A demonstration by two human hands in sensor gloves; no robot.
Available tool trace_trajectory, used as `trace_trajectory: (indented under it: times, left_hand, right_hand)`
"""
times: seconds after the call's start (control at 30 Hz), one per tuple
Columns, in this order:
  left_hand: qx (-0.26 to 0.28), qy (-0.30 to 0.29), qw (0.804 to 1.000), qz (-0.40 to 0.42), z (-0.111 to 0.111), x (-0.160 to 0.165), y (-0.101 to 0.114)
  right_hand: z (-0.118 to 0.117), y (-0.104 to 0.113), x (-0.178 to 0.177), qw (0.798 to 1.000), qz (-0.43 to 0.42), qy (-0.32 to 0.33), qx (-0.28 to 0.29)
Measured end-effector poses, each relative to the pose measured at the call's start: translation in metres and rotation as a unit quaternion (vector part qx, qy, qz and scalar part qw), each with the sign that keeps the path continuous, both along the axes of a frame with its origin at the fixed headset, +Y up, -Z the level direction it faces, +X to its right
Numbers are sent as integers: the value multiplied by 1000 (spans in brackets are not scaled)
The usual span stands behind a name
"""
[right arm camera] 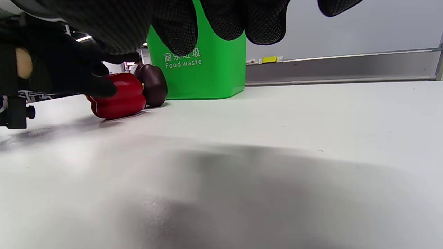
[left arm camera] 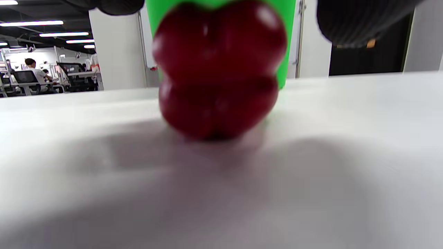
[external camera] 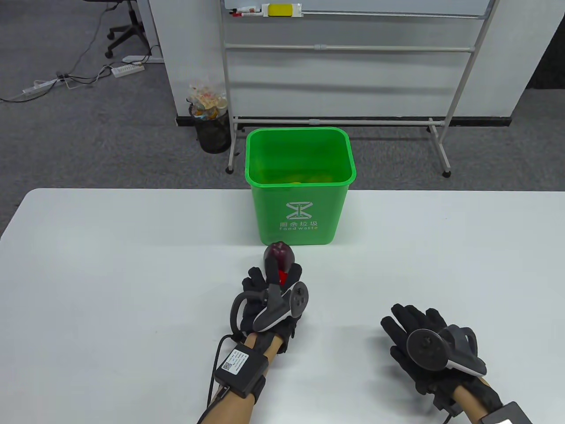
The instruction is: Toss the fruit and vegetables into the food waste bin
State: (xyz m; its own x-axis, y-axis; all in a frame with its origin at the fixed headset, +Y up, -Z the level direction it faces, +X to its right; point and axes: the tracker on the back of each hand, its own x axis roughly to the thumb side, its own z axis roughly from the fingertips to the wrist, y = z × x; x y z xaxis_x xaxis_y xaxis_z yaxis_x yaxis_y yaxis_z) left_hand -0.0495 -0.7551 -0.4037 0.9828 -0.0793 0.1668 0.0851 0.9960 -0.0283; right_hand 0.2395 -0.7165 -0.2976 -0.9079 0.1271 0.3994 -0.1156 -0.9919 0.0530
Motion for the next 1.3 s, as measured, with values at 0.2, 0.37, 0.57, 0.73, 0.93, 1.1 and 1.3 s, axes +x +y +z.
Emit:
trace_trajectory:
  times: [0.2,0.37,0.57,0.73,0.93,1.1,1.3]
  left_hand:
    - [-11,10,1000,5,-7,1,-15]
    - [9,-2,1000,29,-6,0,-17]
    - [18,-27,997,65,9,-3,-10]
    - [-45,-55,975,211,29,-14,-3]
    - [-180,-131,861,457,56,-22,-9]
    - [-322,-190,610,699,80,-7,-11]
    - [-181,-259,558,767,17,3,146]
  right_hand:
    - [0,0,0,1000,0,-3,-6]
    - [-1,-1,0,1000,0,-3,-8]
    - [-1,-2,0,1000,3,-1,-8]
    - [-1,-3,-1,1000,7,1,-10]
    - [-1,-5,-2,1000,13,2,-18]
    - [0,-6,-4,1000,16,8,-21]
    - [-2,-11,-12,999,22,20,-31]
